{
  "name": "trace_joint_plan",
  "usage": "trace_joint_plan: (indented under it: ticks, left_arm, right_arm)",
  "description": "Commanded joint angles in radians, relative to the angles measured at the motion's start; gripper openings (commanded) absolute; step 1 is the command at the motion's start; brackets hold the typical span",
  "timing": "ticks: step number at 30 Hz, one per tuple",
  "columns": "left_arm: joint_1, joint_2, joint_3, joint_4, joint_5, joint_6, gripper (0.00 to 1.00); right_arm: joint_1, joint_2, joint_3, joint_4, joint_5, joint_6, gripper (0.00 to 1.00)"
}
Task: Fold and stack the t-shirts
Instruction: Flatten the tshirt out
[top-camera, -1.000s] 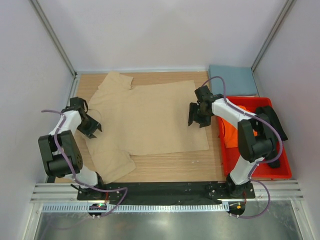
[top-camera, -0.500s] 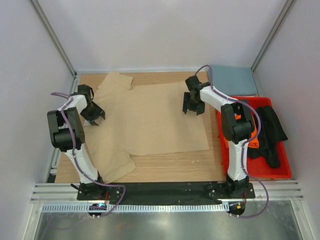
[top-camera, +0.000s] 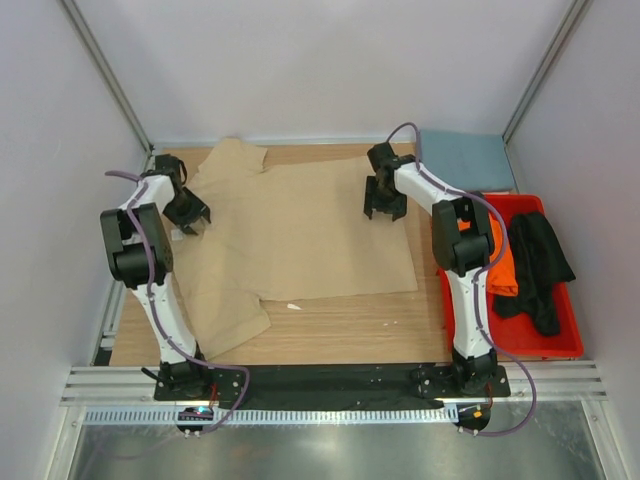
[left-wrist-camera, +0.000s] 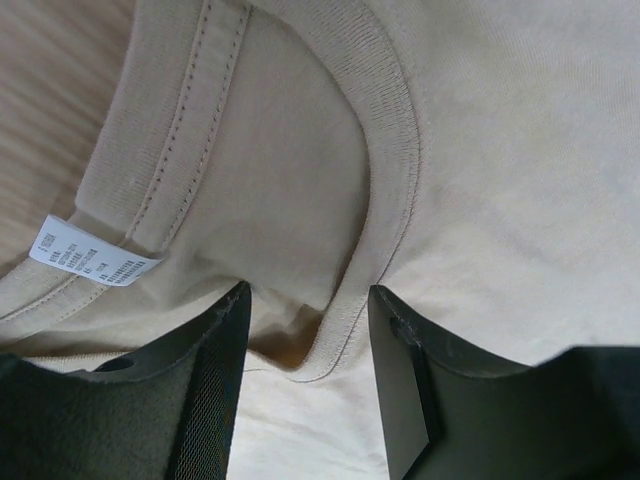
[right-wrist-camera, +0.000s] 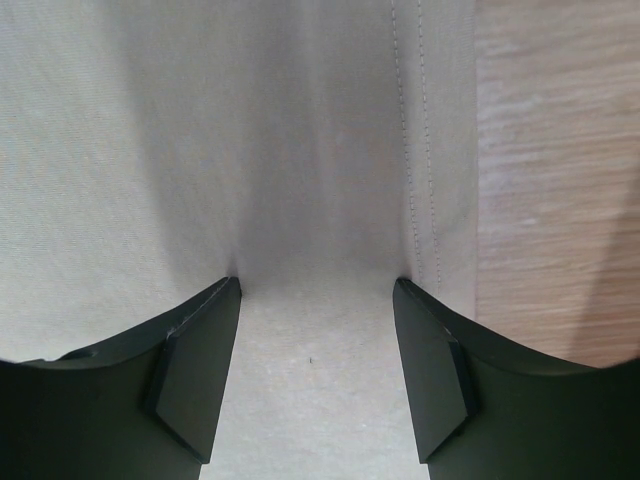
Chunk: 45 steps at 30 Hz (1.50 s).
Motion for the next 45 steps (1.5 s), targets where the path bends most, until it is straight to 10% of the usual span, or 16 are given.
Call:
trace_joint_plan:
  ticks: [1,14,23,45]
  left_arm:
    - [0.002,0.053,0.083,-0.001,0.017,0.023,0.52]
    - [0.018,-0.434,-0.153,-0.108,-0.204,-0.051,0.71]
    - [0.081,-0.828,-0.734,-0.118,-0.138,-0.196,0.46]
    - [0.082,-0.803,-0.905,0.024,-0.204,-0.285,0.44]
  right_arm:
    - [-0.029,0.067,0.081,-0.034,0.045,-0.023,0.68]
    - [-0.007,-0.227,-0.039,-0.123,-0.039,-0.006,0.77]
    - [0.023,-0.521,-0.401,-0.011,-0.273,0.030,0.77]
    - [-0.019,-0.698,-0.611,-0.016,-0.267,0.025,0.78]
